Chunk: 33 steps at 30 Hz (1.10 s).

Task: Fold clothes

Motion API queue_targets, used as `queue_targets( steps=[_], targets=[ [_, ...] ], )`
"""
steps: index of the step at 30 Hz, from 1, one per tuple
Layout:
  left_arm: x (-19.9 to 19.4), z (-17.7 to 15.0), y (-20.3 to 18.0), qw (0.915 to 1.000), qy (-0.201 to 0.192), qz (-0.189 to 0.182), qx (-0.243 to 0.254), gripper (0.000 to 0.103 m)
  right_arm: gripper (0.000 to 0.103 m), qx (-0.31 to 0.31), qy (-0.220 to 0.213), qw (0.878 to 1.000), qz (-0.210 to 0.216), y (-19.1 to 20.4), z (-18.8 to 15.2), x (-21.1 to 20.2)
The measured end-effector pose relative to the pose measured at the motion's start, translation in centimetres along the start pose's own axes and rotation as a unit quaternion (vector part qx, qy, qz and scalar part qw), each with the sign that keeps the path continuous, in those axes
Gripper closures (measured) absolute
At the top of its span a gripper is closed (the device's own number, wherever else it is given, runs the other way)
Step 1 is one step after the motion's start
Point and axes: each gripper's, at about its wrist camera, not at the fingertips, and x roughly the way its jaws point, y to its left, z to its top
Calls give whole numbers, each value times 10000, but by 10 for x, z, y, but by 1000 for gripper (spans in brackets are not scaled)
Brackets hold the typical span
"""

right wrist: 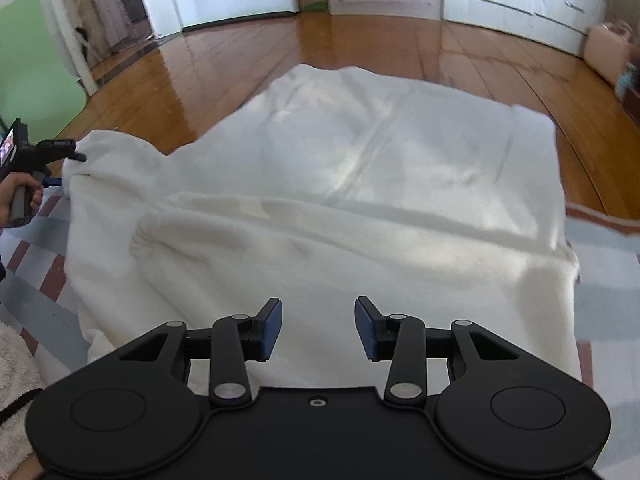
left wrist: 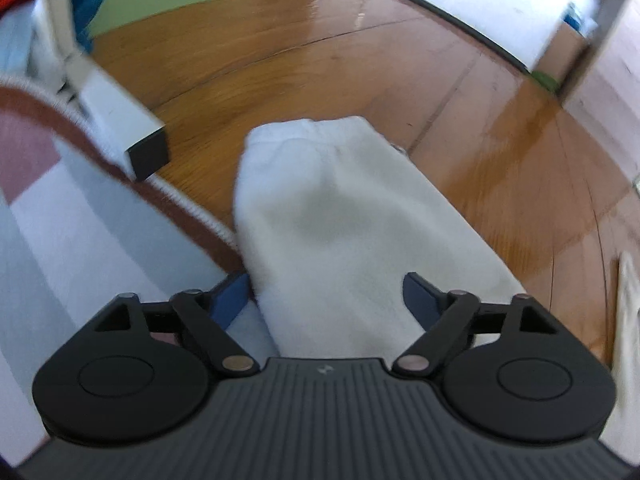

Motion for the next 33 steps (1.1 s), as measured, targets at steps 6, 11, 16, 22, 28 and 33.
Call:
queue_targets(
  steps=[6, 11, 16, 22, 28, 33],
  targets=[
    [-42, -8, -55, 9927, -190, 287, 1157, 97, 57, 300, -63, 9995, -76, -10, -8, -3],
    [-133, -23, -129, 9806, -781, -1066, 1451, 97, 57, 415, -136, 9990, 23, -10, -12, -1],
    [-219, -72, -211, 9315, -475, -3102, 1841, 97, 57, 493, -134, 9986, 137, -10, -19, 2],
    [-246, -194, -291, 8557, 658, -4159, 3008, 25, 57, 1051, -317, 9930, 427, -29, -33, 2],
    [-215, -233, -266, 8616, 1000, -3881, 3115, 25, 57, 1181, -383, 9919, 267, -40, -37, -3],
    [-168, -173, -225, 9141, 1048, -3534, 1688, 24, 57, 1090, -507, 9915, 492, -31, -18, 3]
  ],
)
